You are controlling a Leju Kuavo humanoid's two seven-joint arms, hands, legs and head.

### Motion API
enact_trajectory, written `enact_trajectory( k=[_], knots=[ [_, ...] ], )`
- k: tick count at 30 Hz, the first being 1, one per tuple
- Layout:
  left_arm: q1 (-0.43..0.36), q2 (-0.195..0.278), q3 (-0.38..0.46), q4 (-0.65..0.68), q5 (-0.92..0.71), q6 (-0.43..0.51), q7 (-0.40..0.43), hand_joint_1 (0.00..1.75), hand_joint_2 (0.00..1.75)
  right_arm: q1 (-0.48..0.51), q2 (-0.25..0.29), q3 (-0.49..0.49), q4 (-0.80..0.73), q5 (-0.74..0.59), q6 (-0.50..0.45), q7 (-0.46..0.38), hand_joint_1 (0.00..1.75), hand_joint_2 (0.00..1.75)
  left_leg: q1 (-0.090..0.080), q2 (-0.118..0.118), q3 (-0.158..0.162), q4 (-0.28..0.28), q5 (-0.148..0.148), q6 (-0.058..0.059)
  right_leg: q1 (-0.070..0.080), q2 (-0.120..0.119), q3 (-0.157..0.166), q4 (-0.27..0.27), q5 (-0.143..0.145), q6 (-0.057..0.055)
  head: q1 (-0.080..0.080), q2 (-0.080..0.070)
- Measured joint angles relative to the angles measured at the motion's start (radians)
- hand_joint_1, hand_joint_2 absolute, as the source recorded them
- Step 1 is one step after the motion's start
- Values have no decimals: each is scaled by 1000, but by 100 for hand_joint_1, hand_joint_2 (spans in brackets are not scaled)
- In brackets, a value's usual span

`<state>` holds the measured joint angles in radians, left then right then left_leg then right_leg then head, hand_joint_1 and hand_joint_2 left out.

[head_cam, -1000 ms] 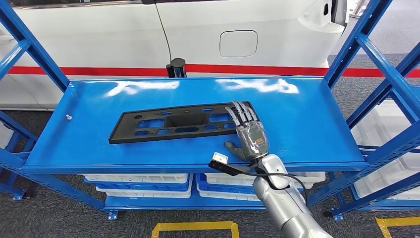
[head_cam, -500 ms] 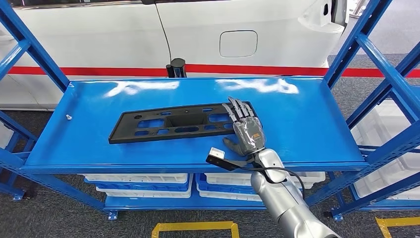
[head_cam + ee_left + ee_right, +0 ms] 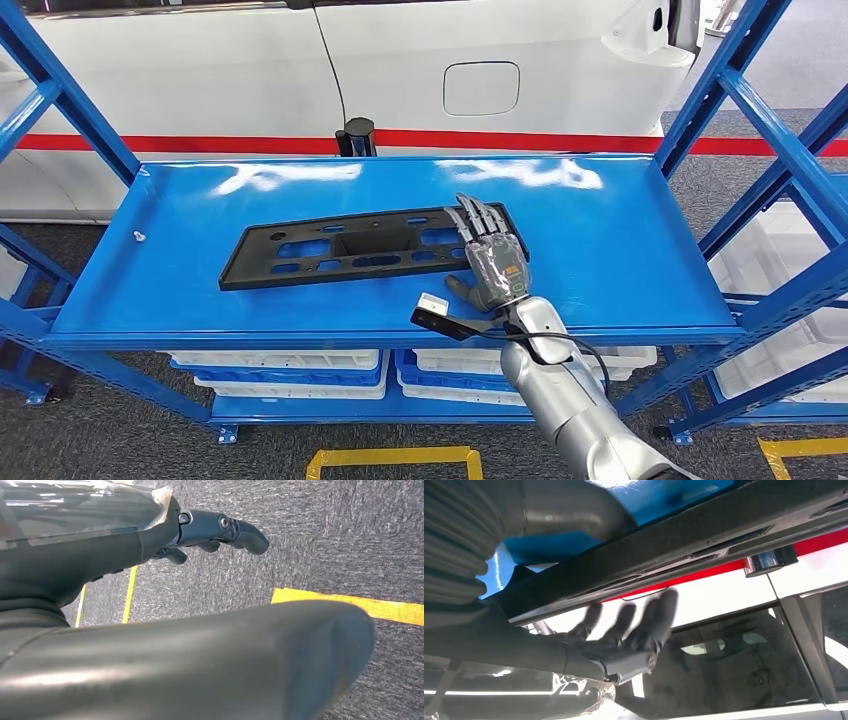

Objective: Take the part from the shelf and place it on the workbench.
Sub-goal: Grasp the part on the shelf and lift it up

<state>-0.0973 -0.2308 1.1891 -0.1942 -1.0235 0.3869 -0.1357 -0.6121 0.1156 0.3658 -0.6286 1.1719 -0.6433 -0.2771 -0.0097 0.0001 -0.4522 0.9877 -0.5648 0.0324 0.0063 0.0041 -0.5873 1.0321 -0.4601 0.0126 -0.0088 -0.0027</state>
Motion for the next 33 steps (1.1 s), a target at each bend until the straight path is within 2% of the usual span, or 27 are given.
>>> enact_trajectory(
  k=[11,15,29,31,33],
  knots=[
    [0,0,3,0,21,-11,-33,0,0,-31,6,-2,38,-4,-43,-8,173,175,0,0,1,0,0,0,0,0,1,0,0,0,0,0],
    [0,1,3,0,23,-24,-46,0,175,-32,6,-2,38,-4,-54,-8,175,175,0,1,1,0,0,0,0,0,2,0,0,0,0,0],
    [0,3,3,0,19,-44,-52,0,175,-35,-1,-18,36,-18,-59,-11,175,175,0,1,6,0,0,0,0,0,7,-1,0,0,0,0],
    [0,4,3,0,18,-54,-45,0,175,-32,-2,-28,30,-73,-39,-41,175,175,0,1,6,0,0,0,0,0,7,-1,0,0,0,0],
    [0,5,3,0,19,-69,-38,0,175,-23,-3,-57,2,-214,19,-115,175,175,0,1,7,0,0,0,0,0,8,-2,0,0,0,0]
  ],
)
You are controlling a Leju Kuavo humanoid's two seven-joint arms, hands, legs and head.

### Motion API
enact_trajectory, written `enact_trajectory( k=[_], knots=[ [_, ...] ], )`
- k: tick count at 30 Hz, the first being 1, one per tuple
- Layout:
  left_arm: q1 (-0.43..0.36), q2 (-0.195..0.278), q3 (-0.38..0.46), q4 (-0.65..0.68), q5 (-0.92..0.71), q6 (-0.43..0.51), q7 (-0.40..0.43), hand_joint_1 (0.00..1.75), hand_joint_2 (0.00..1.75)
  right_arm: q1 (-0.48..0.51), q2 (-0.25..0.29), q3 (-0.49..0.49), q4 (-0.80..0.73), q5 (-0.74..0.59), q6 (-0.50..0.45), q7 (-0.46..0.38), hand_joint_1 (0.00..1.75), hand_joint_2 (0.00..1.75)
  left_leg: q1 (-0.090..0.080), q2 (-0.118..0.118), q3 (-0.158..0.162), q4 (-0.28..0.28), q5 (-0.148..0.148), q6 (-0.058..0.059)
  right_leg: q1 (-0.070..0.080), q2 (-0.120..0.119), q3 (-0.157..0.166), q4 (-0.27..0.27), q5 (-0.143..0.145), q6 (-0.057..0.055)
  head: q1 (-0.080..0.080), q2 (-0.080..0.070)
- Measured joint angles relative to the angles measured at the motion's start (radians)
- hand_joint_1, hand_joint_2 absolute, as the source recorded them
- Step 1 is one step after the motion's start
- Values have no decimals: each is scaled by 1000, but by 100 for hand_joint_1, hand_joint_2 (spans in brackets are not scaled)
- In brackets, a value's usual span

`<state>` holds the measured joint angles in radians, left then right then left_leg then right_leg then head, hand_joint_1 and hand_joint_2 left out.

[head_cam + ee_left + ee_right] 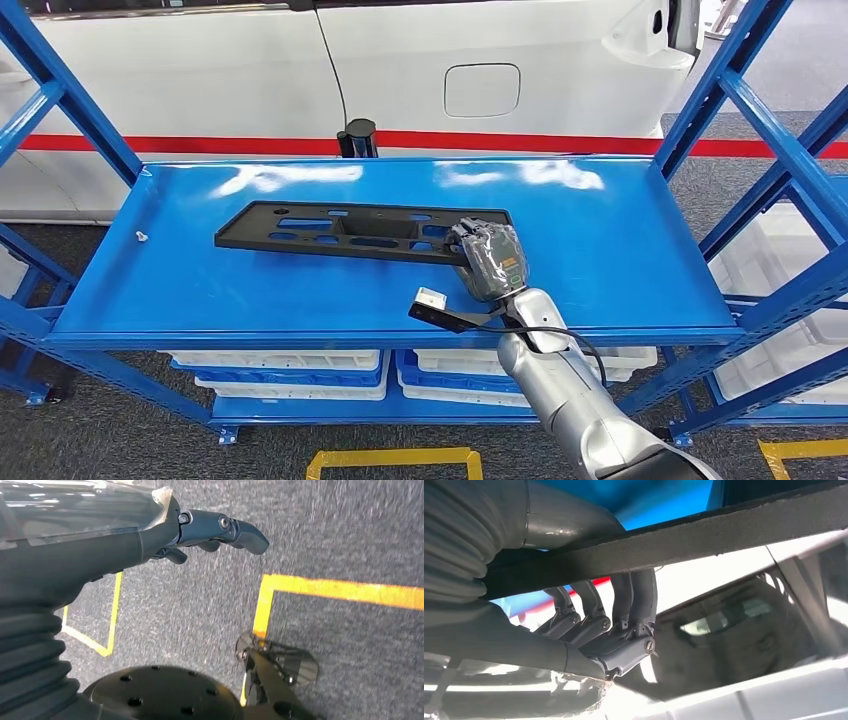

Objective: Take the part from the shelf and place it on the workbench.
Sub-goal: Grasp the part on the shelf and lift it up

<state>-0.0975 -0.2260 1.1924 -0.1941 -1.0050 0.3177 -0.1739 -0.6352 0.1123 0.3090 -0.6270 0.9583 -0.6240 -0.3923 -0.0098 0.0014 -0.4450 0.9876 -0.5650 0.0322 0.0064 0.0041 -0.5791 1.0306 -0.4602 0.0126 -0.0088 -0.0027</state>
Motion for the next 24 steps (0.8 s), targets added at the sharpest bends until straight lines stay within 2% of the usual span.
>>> enact_trajectory(
  k=[2,4,9,12,14,17,24],
  knots=[
    [0,1,0,0,2,-6,8,0,175,17,-4,-50,-60,-196,104,-82,175,175,0,0,1,0,0,0,0,1,1,0,0,0,0,0],
    [0,2,1,0,6,-3,19,0,175,41,-12,-98,-134,-363,221,-128,175,175,0,0,2,0,-1,-1,0,1,2,-1,0,0,0,0],
    [1,8,14,0,21,15,43,0,175,178,-29,-182,-396,-727,536,-165,175,175,0,-1,0,0,-1,-1,0,0,0,-1,0,0,0,0],
    [1,10,21,0,23,29,48,0,175,271,-32,-201,-533,-875,638,-163,175,175,0,-1,-3,0,-1,-1,0,0,-3,-1,0,0,0,0],
    [1,11,24,0,23,48,49,0,175,328,-34,-212,-616,-950,683,-162,175,175,0,-1,-4,0,-1,-1,0,0,-4,-1,0,0,0,0],
    [1,10,26,0,23,71,49,0,175,391,-38,-220,-703,-990,705,-162,175,175,0,-1,-5,0,-1,-1,0,1,-5,-1,0,0,0,0],
    [1,10,42,0,41,87,39,0,175,516,-39,-221,-879,-960,670,-195,175,175,0,-1,-6,0,-1,-1,0,0,-5,-1,0,0,0,0]
  ],
)
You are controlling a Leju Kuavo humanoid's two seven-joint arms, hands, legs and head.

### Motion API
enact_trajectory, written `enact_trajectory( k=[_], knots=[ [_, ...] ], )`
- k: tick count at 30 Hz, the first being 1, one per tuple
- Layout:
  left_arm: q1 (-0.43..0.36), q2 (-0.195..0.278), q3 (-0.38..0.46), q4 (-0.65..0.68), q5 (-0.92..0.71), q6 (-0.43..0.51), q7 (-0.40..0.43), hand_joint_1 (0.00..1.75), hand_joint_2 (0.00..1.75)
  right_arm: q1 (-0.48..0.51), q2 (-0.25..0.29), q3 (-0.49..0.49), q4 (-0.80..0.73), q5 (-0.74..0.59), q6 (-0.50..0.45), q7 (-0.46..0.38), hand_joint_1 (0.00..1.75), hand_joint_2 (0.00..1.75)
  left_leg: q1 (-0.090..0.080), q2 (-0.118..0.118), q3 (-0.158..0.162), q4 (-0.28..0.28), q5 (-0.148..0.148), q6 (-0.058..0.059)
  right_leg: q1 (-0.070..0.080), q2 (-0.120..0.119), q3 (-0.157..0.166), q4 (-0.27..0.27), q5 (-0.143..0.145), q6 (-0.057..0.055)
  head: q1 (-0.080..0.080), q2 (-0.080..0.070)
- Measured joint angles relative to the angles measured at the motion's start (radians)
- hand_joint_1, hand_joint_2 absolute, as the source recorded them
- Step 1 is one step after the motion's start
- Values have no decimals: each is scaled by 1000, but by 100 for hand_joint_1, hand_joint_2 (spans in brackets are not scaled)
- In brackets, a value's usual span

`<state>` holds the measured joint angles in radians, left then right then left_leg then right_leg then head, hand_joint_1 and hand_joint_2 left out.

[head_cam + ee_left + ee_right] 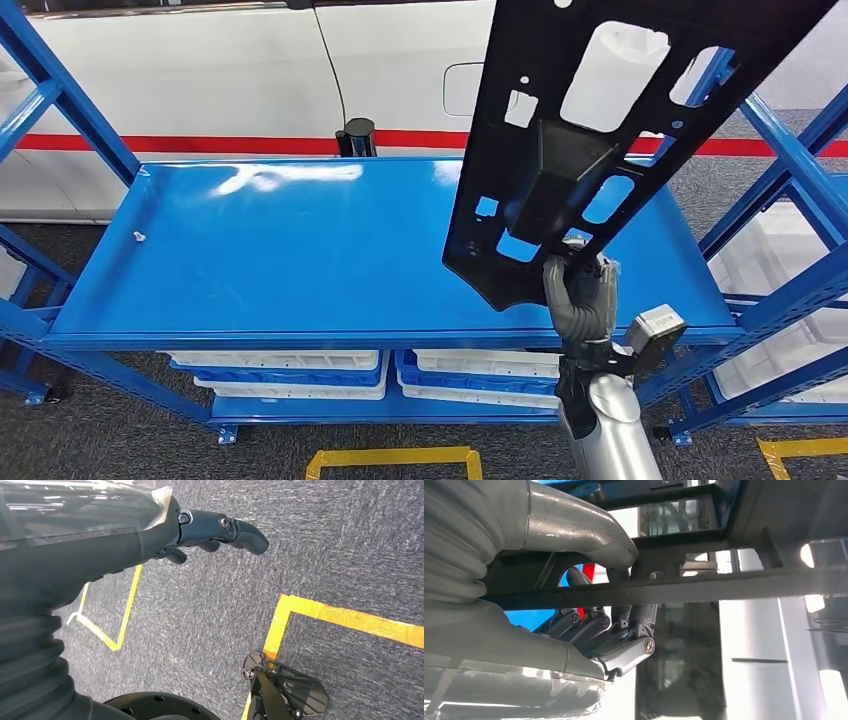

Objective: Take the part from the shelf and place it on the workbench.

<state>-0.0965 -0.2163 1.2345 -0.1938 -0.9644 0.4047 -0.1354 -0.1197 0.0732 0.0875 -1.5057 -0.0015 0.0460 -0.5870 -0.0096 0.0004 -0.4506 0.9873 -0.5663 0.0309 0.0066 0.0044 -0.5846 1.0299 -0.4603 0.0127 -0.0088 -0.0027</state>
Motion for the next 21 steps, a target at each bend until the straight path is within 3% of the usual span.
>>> enact_trajectory(
  k=[15,21],
  knots=[
    [0,1,15,0,11,-3,3,0,175,118,-1,11,-177,66,-62,-21,175,175,-5,1,0,1,-1,1,-6,0,0,-1,1,1,0,0],
    [-1,2,26,0,19,-3,3,0,175,127,0,16,-201,74,-79,-20,175,175,-13,1,0,-3,3,15,-13,0,1,-6,7,12,0,0]
  ],
)
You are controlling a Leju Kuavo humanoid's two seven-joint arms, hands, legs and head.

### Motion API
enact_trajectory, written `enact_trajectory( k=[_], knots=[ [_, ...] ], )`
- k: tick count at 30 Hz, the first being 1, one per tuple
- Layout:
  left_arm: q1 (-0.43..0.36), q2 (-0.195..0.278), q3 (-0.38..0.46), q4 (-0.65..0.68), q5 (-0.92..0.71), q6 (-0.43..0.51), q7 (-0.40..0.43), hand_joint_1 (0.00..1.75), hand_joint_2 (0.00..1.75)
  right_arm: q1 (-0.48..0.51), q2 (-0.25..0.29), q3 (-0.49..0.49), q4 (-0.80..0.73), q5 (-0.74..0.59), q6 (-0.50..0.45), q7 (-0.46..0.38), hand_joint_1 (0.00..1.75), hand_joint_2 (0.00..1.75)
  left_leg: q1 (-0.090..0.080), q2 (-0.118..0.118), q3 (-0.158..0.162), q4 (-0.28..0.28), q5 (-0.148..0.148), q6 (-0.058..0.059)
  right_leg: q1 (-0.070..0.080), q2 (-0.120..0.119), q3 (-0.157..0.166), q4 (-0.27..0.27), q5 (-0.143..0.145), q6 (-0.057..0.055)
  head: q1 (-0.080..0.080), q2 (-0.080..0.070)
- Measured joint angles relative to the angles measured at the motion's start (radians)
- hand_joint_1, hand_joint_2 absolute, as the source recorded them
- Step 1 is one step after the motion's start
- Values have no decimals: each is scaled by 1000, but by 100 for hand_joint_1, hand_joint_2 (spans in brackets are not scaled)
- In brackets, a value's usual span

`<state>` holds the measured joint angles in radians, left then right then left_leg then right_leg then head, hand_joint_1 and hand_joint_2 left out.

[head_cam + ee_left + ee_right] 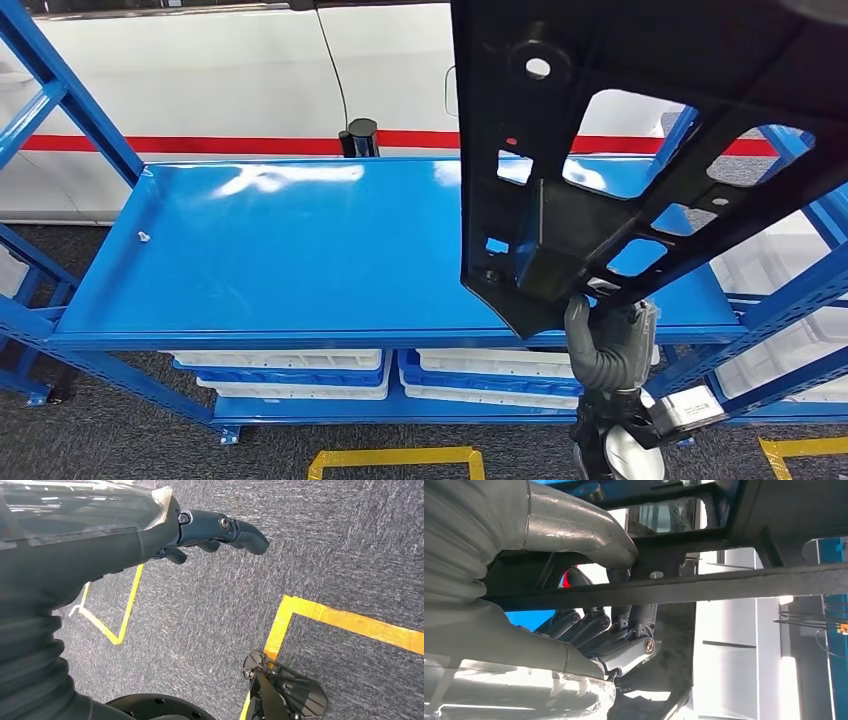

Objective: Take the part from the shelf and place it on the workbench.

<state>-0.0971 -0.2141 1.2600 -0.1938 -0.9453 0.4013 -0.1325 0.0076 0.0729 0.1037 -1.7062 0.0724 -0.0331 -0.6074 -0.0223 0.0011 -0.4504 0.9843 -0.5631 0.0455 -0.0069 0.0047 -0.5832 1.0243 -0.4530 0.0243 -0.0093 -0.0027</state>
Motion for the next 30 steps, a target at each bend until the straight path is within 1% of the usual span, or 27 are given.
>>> enact_trajectory(
  k=[2,3,4,6,7,8,9,10,11,12,13,14,15,17,18,19,21,22,23,24,25,26,27,28,29,30],
  knots=[
    [-2,-2,2,0,4,0,-1,0,175,1,0,3,-11,7,-11,2,175,175,8,2,12,-21,15,10,3,0,-7,7,-5,6,0,0],
    [-2,-3,2,0,4,0,-1,0,175,1,0,3,-16,9,-14,3,175,175,13,4,18,-32,23,14,6,0,-21,34,-17,7,2,0],
    [-3,-4,3,0,4,-1,-2,0,175,2,0,4,-18,10,-16,3,175,175,17,6,24,-39,28,17,6,0,-47,82,-36,6,3,0],
    [-2,-5,4,0,5,-1,-3,0,175,6,-1,5,-19,10,-18,3,175,175,21,8,25,-42,31,18,-1,0,-116,214,-76,10,5,0],
    [-2,-5,5,0,5,-1,-3,0,175,9,-1,5,-19,10,-19,4,175,175,23,9,26,-41,30,17,-7,0,-142,258,-82,18,5,0],
    [-1,-5,5,0,6,-1,-3,0,175,11,-2,5,-19,10,-21,4,175,175,26,9,28,-40,28,14,-13,-1,-155,274,-76,28,4,0],
    [-1,-5,5,0,8,-2,-4,0,175,12,-2,5,-19,10,-23,5,175,175,30,8,30,-40,25,9,-18,-2,-150,252,-55,41,5,0],
    [-1,-5,5,0,10,-3,-7,0,175,12,-2,5,-19,10,-25,7,175,175,35,7,34,-37,19,1,-26,-4,-127,192,-20,58,5,0],
    [-1,-6,6,0,12,-4,-9,0,175,11,-2,5,-19,10,-27,8,175,175,39,6,37,-32,11,-7,-32,-9,-99,127,9,72,6,0],
    [-1,-5,6,0,14,-5,-12,0,175,11,-2,5,-19,10,-30,10,175,175,41,5,35,-26,2,-17,-34,-12,-70,71,30,81,9,0],
    [-2,-5,7,0,15,-5,-15,0,175,11,-2,5,-19,10,-34,12,175,175,41,4,33,-19,-7,-28,-35,-14,-50,33,40,84,11,0],
    [-3,-6,8,0,16,-6,-18,0,175,12,-2,5,-18,9,-38,13,175,175,40,3,28,-13,-13,-35,-33,-12,-45,25,33,78,13,0],
    [-4,-6,9,0,18,-6,-20,0,175,13,-2,4,-19,9,-44,13,175,175,39,3,24,-8,-17,-42,-28,-9,-44,29,24,67,13,0],
    [-5,-8,11,0,20,-7,-24,0,175,13,-3,1,-20,9,-54,13,175,175,43,3,23,2,-30,-51,-31,-4,-49,28,14,44,9,0],
    [-6,-8,13,0,21,-8,-24,0,175,13,-3,0,-20,9,-58,12,175,175,45,3,13,24,-47,-53,-32,-4,-50,29,12,33,8,0],
    [-6,-8,14,0,21,-8,-24,0,175,13,-3,-2,-20,9,-62,11,175,175,46,2,-7,68,-76,-55,-32,-4,-50,28,13,23,7,0],
    [-6,-9,17,0,21,-12,-24,0,175,13,-3,-5,-20,9,-69,10,175,175,45,1,-75,203,-143,-57,-25,-5,-55,28,16,10,5,0],
    [-6,-9,19,0,22,-14,-24,0,175,13,-3,-5,-20,9,-72,9,175,175,44,1,-107,260,-160,-56,-20,-5,-58,28,18,5,5,0],
    [-5,-9,20,0,23,-15,-24,0,175,13,-3,-6,-20,9,-75,8,175,175,44,1,-126,289,-158,-53,-16,-5,-62,28,20,1,5,0],
    [-5,-9,21,0,24,-16,-24,0,175,13,-3,-6,-20,9,-77,8,175,175,43,0,-126,280,-137,-48,-12,-4,-64,28,23,-3,5,0],
    [-6,-9,22,0,25,-16,-24,0,175,13,-3,-7,-20,8,-79,8,175,175,41,0,-110,240,-102,-40,-8,-4,-67,28,26,-5,5,0],
    [-7,-8,23,0,26,-16,-24,0,175,13,-3,-7,-20,7,-80,7,175,175,37,-1,-77,170,-70,-30,-6,-3,-68,28,30,-6,6,0],
    [-8,-7,24,0,27,-15,-24,0,175,12,-3,-7,-20,7,-81,7,175,175,33,0,-48,108,-40,-22,-2,-2,-69,27,35,-5,7,0],
    [-9,-7,24,0,27,-15,-24,0,175,11,-4,-7,-20,6,-82,6,175,175,27,0,-28,63,-21,-16,-2,-3,-69,26,41,-1,7,0],
    [-10,-6,25,0,28,-14,-24,0,175,11,-4,-7,-19,5,-82,6,175,175,21,1,-18,36,-12,-12,-4,-3,-70,25,47,5,7,0],
    [-10,-6,25,0,28,-14,-24,0,175,10,-4,-7,-19,5,-82,5,175,175,16,2,-22,36,-5,-10,-6,-4,-70,21,54,13,6,0]
  ],
)
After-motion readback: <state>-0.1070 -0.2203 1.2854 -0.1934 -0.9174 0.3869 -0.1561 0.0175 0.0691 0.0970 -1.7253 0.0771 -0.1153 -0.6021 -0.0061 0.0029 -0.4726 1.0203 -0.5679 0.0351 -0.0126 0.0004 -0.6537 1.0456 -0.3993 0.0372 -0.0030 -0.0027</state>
